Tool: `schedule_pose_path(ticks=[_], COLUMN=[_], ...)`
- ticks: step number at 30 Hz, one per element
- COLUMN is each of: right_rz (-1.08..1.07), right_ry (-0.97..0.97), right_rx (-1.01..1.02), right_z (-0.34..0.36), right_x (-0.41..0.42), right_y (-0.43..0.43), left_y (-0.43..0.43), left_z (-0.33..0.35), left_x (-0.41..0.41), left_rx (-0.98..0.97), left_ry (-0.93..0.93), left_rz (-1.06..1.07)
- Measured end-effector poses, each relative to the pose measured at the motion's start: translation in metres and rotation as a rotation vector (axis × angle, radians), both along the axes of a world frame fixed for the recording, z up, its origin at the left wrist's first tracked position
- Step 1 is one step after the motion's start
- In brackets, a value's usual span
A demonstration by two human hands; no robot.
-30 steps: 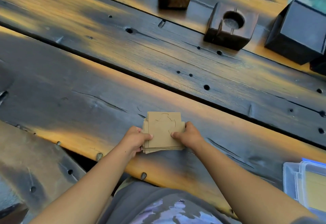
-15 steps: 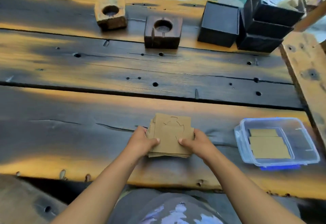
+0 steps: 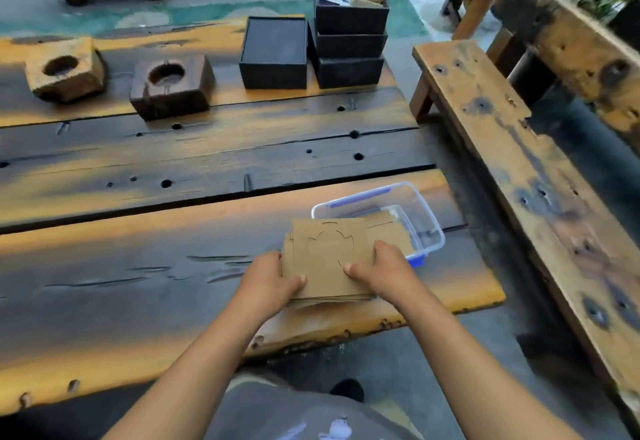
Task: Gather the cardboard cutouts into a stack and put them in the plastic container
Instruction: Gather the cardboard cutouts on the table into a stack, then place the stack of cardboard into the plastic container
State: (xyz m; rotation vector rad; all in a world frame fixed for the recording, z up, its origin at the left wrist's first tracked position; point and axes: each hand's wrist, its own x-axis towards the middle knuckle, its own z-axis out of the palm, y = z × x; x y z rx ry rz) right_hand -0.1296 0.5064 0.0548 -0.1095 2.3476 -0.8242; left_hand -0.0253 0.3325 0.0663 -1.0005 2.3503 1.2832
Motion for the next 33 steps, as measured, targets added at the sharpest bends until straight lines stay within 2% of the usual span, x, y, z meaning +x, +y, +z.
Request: schedule_pose_path(ticks=[7,13,19,27,33], right_rz=[-0.067,-0.136,-0.105,0.136,0.355], right_ry=[-0.059,-0.047,-0.041,-0.097,-0.097], right_rx=[-0.008,-0.006,0.069,0.119,0.193], right_z=[0.01,0.018,0.013,-0.015,-0.045], right_x=[-0.036,-0.068,-0.105,-0.15,-0.17], right_y=[0.032,0.034,0.034,0.032,0.038], left_y=[0.025,0.021,0.019,0.037,0.059], left_z=[0.004,-0.009,-0.025,-0.043,-0.053], left_x=[-0.041,-0.087,-0.122,-0.133,-0.134], left_rx=[-0.103,-0.054,0.013,0.053,0.142], left_ry=[-0.02,0.0,0.005,-0.14,-0.257], left_rz=[-0.137,-0.205,-0.224,-0.119,0.05])
